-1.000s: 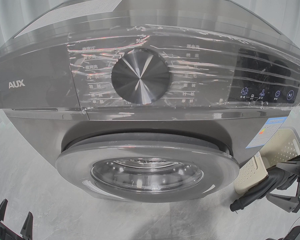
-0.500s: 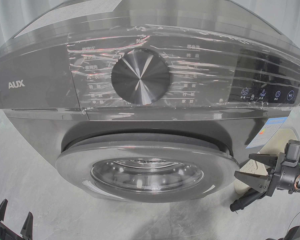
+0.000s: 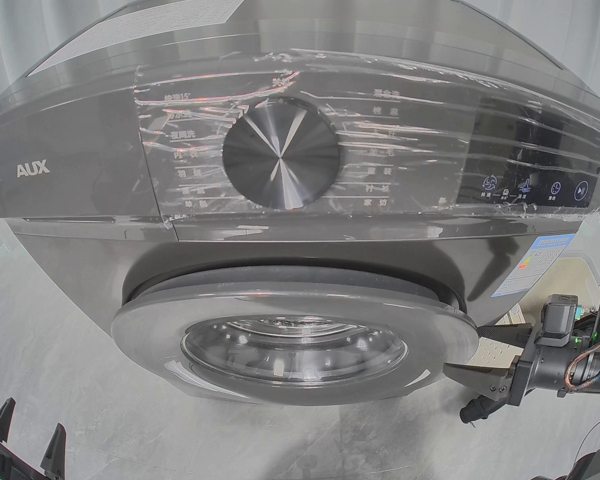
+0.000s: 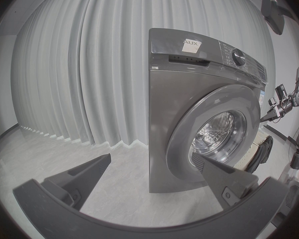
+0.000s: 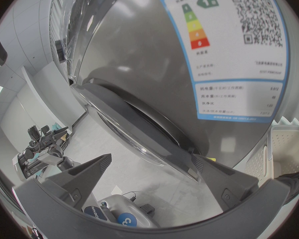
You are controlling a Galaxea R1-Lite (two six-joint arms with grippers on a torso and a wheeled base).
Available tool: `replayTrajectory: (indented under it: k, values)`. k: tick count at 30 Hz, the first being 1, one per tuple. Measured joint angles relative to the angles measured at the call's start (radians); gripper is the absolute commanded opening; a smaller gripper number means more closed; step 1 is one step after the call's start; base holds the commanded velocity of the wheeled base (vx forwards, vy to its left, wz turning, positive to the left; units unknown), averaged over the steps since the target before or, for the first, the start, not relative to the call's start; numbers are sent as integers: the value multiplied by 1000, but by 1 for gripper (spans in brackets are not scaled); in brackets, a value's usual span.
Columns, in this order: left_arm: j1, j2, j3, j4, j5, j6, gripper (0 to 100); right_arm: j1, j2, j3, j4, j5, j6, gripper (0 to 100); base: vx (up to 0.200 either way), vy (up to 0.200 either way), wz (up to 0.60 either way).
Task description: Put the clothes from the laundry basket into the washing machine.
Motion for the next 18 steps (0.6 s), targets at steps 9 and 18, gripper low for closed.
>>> replayTrajectory:
  k: [9, 18]
  values:
    - [0, 0, 0, 0, -1, 0, 100, 23, 27, 14, -12, 1, 0, 100, 0, 0, 0]
    - [0, 0, 0, 0, -2, -1, 100, 37, -12, 68, -10, 8, -5, 100, -44, 0, 0]
